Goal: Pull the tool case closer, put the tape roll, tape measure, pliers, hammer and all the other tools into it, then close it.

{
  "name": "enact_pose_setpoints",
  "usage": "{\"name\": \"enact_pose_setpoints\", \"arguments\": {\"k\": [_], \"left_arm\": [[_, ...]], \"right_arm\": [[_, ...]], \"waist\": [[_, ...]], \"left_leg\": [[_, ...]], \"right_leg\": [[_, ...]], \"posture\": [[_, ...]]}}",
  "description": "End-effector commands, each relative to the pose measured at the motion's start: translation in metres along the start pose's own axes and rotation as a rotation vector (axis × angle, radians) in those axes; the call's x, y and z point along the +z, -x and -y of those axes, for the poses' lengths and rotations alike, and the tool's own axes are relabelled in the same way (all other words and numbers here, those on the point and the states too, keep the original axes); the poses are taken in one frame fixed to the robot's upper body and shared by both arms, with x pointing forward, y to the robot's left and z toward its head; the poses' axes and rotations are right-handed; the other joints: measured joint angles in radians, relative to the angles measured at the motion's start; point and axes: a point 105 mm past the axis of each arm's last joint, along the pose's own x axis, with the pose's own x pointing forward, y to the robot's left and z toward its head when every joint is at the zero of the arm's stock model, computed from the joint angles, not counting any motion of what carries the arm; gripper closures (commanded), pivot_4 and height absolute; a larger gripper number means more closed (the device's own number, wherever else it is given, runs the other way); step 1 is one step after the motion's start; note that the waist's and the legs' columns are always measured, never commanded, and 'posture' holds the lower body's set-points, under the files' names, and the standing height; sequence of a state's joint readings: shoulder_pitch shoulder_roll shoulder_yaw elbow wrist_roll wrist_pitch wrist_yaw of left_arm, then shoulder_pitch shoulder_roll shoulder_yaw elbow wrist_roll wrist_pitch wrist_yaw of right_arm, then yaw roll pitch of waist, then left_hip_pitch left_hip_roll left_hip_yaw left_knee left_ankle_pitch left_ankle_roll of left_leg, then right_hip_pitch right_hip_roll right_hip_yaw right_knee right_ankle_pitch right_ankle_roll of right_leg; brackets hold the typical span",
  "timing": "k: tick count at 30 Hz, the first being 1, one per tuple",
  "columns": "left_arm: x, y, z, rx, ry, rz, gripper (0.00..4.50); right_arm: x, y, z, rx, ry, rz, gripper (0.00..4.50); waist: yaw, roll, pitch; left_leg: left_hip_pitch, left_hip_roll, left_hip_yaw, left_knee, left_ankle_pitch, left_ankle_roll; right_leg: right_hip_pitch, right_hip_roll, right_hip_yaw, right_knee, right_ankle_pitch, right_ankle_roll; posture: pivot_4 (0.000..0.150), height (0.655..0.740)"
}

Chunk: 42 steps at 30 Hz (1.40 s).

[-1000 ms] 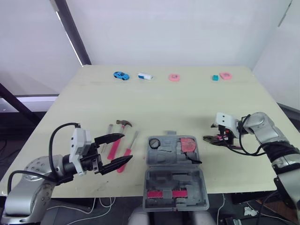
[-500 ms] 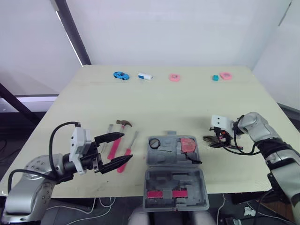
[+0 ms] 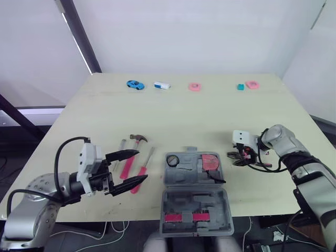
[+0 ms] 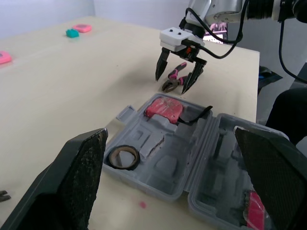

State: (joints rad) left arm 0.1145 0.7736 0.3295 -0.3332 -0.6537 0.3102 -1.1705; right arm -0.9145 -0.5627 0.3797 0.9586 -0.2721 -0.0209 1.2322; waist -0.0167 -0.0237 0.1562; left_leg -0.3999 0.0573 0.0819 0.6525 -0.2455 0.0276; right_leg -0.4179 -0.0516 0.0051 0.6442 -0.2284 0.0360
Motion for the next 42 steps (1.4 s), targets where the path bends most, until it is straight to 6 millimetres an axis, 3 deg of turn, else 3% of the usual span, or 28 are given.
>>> {"name": "enact_pose_setpoints", "arguments": {"k": [1,18,35,42], "left_arm": [[0.007,0.001,0.0,-0.002,-0.04,0.007,0.0],[0.005,0.001,0.0,0.0,-0.037,0.006,0.0],[0.005,0.001,0.001,-0.005,-0.034,0.007,0.0],[0.005,0.0,0.001,-0.006,-0.033,0.005,0.0]], "right_arm": [[0.012,0.009,0.01,-0.031,0.045,0.01,0.06],[0.012,0.01,0.014,-0.046,0.05,-0.004,0.06],[-0.031,0.029,0.018,-0.09,-0.051,-0.103,0.06],[-0.039,0.029,0.015,-0.082,-0.072,-0.113,0.06]], "waist": [[0.0,0.0,0.0],[-0.001,0.0,0.0],[-0.001,0.0,0.0],[0.0,0.0,0.0]], "left_leg": [[0.0,0.0,0.0,0.0,0.0,0.0],[0.0,0.0,0.0,0.0,0.0,0.0],[0.0,0.0,0.0,0.0,0.0,0.0],[0.0,0.0,0.0,0.0,0.0,0.0]], "right_leg": [[0.0,0.0,0.0,0.0,0.0,0.0],[0.0,0.0,0.0,0.0,0.0,0.0],[0.0,0.0,0.0,0.0,0.0,0.0],[0.0,0.0,0.0,0.0,0.0,0.0]], "posture": [[0.15,0.7395],[0.15,0.7395],[0.15,0.7395],[0.15,0.7395]]}}
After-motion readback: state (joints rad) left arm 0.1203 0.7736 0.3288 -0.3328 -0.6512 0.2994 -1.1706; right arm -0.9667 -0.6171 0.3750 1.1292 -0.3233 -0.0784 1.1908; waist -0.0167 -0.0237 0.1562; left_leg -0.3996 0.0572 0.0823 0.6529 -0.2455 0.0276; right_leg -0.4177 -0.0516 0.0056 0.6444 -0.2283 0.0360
